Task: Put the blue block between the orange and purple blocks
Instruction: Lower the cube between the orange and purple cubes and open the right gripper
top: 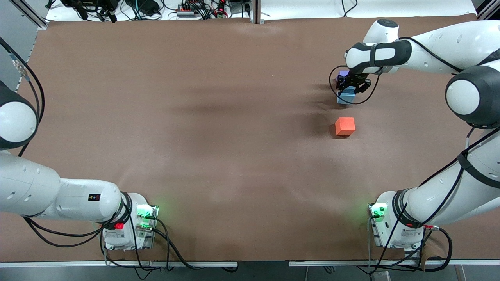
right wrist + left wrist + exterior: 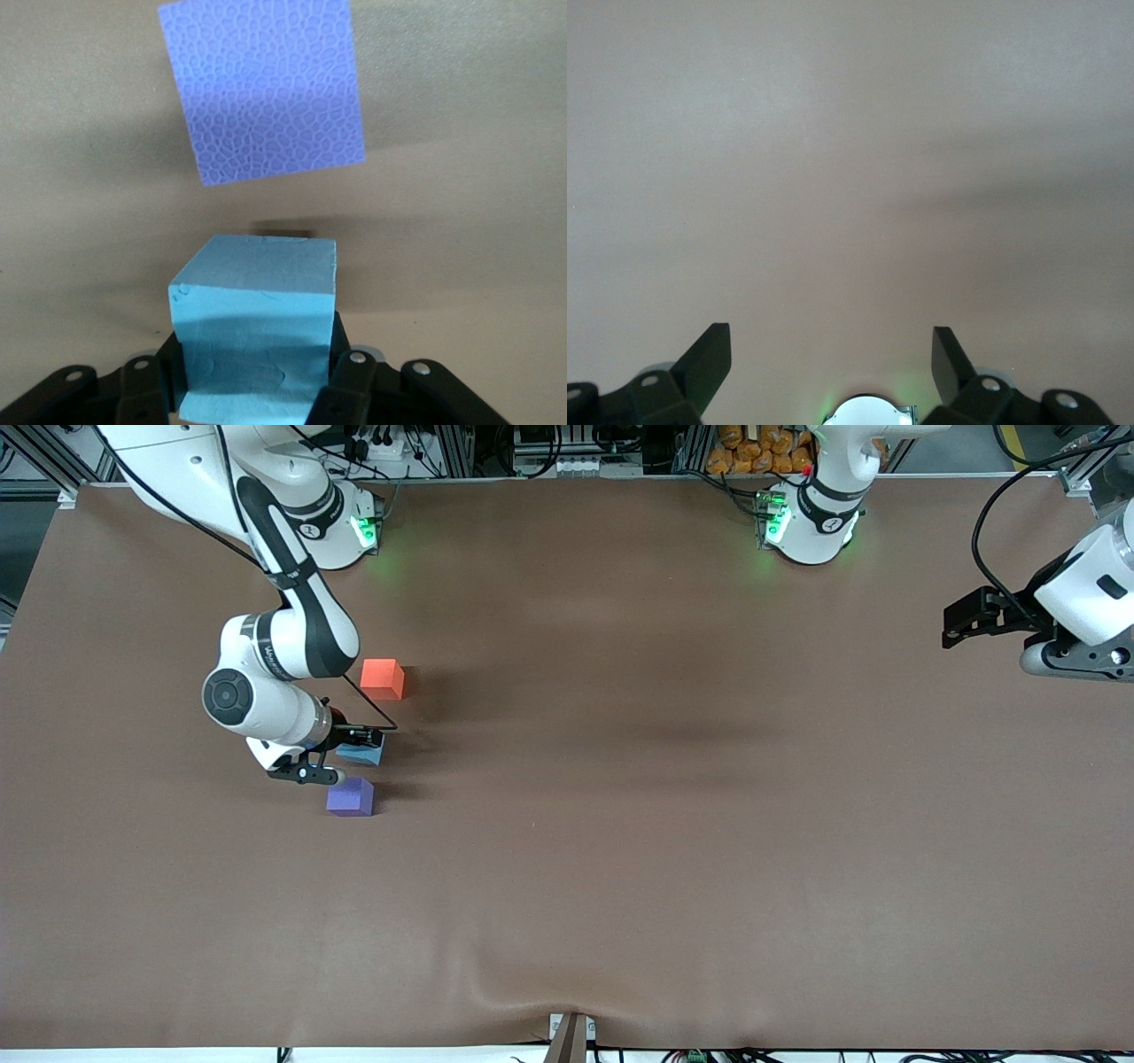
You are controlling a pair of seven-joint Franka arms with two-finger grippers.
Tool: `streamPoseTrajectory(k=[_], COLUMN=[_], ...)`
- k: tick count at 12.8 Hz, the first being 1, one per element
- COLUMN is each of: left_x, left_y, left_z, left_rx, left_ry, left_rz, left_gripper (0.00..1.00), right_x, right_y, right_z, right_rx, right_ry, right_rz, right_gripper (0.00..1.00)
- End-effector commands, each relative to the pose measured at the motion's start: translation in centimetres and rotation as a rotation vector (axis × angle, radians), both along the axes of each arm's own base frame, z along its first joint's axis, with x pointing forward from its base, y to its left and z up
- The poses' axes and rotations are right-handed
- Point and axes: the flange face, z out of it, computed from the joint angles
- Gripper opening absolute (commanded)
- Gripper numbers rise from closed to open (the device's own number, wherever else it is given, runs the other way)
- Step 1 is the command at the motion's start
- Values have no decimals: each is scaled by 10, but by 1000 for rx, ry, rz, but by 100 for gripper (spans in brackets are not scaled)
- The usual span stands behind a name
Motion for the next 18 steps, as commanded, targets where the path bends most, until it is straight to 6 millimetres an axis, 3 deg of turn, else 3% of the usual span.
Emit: streamPoseTrajectory(k=[1,11,13,15,18], left_x=[3,11,12,12,12], left_y=[3,9,11,10,7], left_z=[8,16,16,16,15], left_rx=[17,17,16,16,17], left_ry=[-24,-96,-94,-94,-93], left_rz=[10,18,20,20,14], left_gripper=[100,100,100,100,100], right_x=[-7,-18,-18,-17,6], right_y=[1,-3,-2,0,9], right_z=[0,-26,-30,-21,34], right_rx=[9,-1,-1,3,38], right_ry=[-35,-31,-20,1,88], right_rz=[61,83,85,81,90], right_gripper=[0,0,99,100,100])
